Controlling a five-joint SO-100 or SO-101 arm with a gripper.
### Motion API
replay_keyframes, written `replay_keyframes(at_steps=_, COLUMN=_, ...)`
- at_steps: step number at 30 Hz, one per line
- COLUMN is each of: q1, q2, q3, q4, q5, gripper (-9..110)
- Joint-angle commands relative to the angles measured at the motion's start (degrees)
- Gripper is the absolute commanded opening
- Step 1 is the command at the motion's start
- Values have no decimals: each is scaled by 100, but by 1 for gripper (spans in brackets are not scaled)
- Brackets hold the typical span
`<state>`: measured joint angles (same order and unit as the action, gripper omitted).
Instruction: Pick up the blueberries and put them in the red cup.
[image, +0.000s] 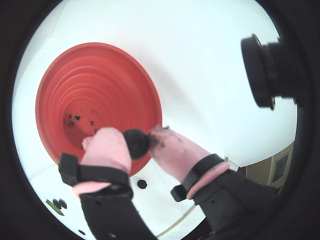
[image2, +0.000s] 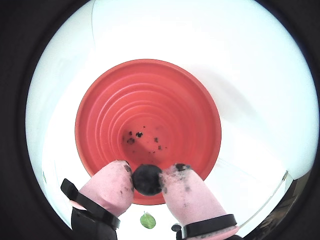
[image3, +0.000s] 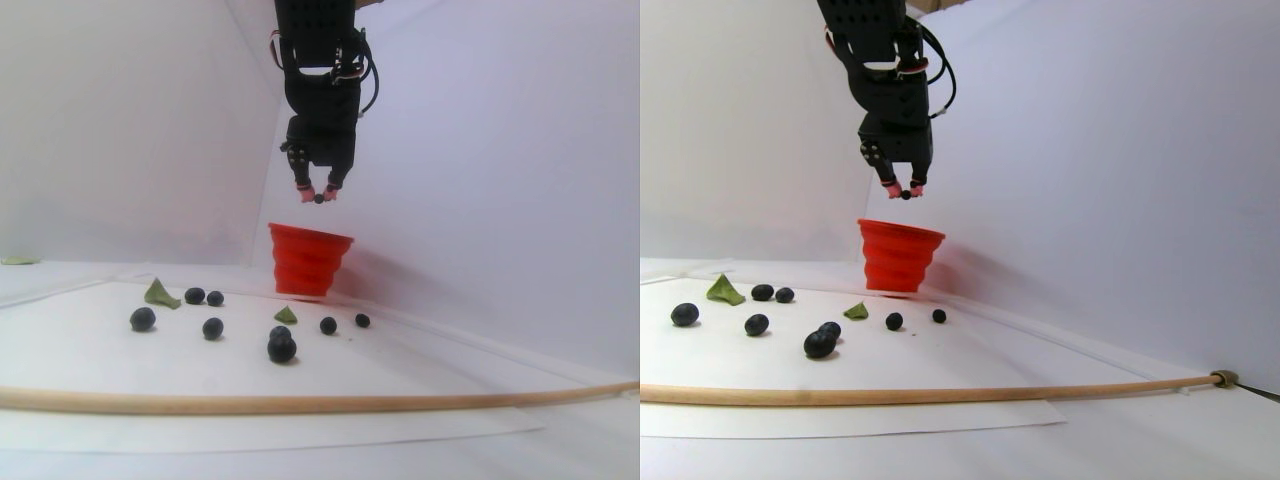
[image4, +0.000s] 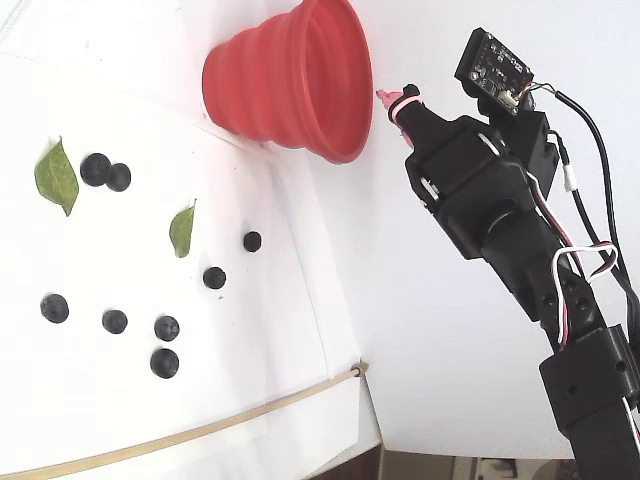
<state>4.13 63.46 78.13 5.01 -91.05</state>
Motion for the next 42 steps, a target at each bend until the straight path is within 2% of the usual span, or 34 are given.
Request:
replay_keyframes(at_steps=1, q1=272, q2=132, q3=-800, q4=-26, q5=26, gripper=10)
replay_keyframes(at_steps=8, q1=281, q2=-79, q3=-1020, q4=-26, q5=35, gripper=11)
replay_keyframes(at_steps=12, q1=290, q2=-105, q3=-1037, q4=-26, q5=97, gripper=17)
replay_keyframes(at_steps=16, q1=290, q2=18, q3=-905, q4=-44, q5=167, gripper=19)
replay_keyframes(at_steps=42, q1=-62, q2=1318, q3=853, q4=-624, q5=510, gripper=19)
